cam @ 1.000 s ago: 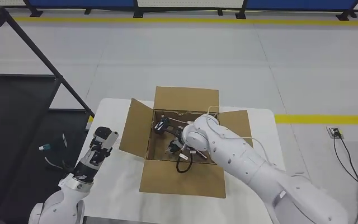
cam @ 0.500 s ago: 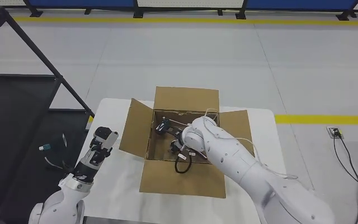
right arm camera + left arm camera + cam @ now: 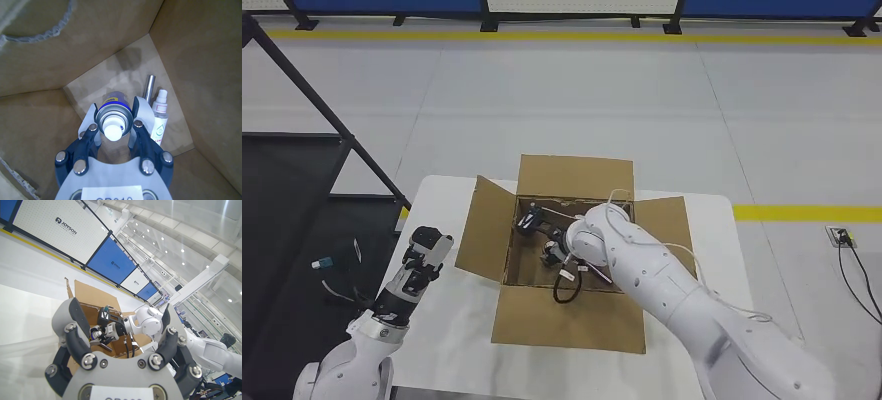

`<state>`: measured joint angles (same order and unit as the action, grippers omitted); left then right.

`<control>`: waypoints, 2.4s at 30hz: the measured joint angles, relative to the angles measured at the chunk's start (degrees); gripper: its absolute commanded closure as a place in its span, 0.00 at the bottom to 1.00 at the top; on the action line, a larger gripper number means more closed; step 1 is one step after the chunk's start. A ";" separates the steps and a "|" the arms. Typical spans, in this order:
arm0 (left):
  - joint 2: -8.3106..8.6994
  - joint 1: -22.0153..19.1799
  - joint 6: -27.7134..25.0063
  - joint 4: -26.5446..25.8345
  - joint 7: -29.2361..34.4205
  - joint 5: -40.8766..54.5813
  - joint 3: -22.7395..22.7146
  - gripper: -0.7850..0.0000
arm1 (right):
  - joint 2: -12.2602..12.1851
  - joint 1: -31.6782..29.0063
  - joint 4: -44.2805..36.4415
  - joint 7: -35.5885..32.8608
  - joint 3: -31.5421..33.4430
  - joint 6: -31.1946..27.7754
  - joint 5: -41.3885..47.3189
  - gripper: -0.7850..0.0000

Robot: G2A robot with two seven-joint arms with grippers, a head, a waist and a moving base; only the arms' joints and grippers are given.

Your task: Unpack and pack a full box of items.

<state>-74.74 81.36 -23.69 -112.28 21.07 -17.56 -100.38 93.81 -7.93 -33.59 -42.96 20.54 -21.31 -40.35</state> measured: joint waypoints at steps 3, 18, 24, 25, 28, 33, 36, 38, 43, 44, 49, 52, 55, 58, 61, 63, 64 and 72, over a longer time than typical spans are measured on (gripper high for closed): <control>0.00 0.00 0.00 0.00 0.00 0.00 0.00 0.00 | -0.68 0.08 -2.27 -0.09 0.84 0.56 -1.43 1.00; 0.00 0.00 0.00 0.00 0.00 0.00 0.00 0.00 | -10.29 -5.84 -26.62 -10.96 13.45 7.89 -10.10 1.00; 0.00 0.00 0.00 0.00 0.00 0.00 0.00 0.00 | -16.19 -14.33 -42.56 -18.47 25.12 11.55 -16.23 1.00; 0.00 0.00 0.00 0.00 0.00 0.00 0.00 0.00 | -17.00 -16.00 -45.30 -19.72 27.10 12.05 -17.22 1.00; 0.00 0.00 0.00 0.00 0.00 0.00 0.00 0.00 | -19.33 -21.98 -54.21 -22.60 34.24 14.35 -19.31 1.00; 0.00 0.00 0.00 0.00 0.00 0.00 0.00 0.00 | -22.10 -31.84 -66.23 -24.07 46.60 16.83 -20.83 1.00; 0.00 0.00 0.00 0.00 0.00 0.00 0.00 0.00 | -22.98 -35.91 -69.94 -25.14 51.72 17.84 -21.51 1.00; 0.00 0.00 0.00 0.00 0.00 0.00 0.00 0.00 | -23.40 -37.55 -70.56 -26.20 54.16 18.64 -22.32 1.00; 0.00 0.00 0.00 0.00 0.00 0.00 0.00 0.00 | -23.75 -39.02 -70.39 -28.51 55.77 22.06 -25.15 1.00; 0.00 0.00 0.00 0.00 0.00 0.00 0.00 0.00 | -23.78 -39.30 -70.25 -28.66 55.92 22.94 -25.64 1.00; 0.00 0.00 0.00 0.00 0.00 0.00 0.00 0.00 | -23.97 -39.64 -68.64 -30.16 57.14 26.51 -28.13 1.00; 0.00 0.00 0.00 0.00 0.00 0.00 0.00 0.00 | -24.02 -39.43 -67.17 -31.74 57.48 29.45 -30.29 1.00; 0.00 0.00 0.00 0.00 0.00 0.00 0.00 0.00 | -24.01 -39.10 -65.54 -32.48 57.85 32.30 -32.11 1.00; 0.00 0.00 0.00 0.00 0.00 0.00 0.00 0.00 | -24.11 -39.01 -63.64 -32.13 58.95 33.47 -32.92 1.00; 0.00 0.00 0.00 0.00 0.00 0.00 0.00 0.00 | -24.24 -38.88 -61.40 -31.19 60.21 34.09 -33.51 1.00; 0.00 0.00 0.00 0.00 0.00 0.00 0.00 0.00 | -24.29 -38.99 -59.85 -30.00 60.85 34.36 -33.83 1.00; 0.00 0.00 0.00 0.00 0.00 0.00 0.00 0.00 | -24.32 -39.17 -59.13 -29.29 61.13 34.53 -33.96 1.00; 0.00 0.00 0.00 0.00 0.00 0.00 0.00 0.00 | -24.58 -40.21 -53.27 -24.77 63.63 32.61 -31.96 1.00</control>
<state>-74.74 81.36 -23.69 -112.28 21.07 -17.56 -100.38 69.22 -48.13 -86.85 -67.72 84.17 11.29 -72.31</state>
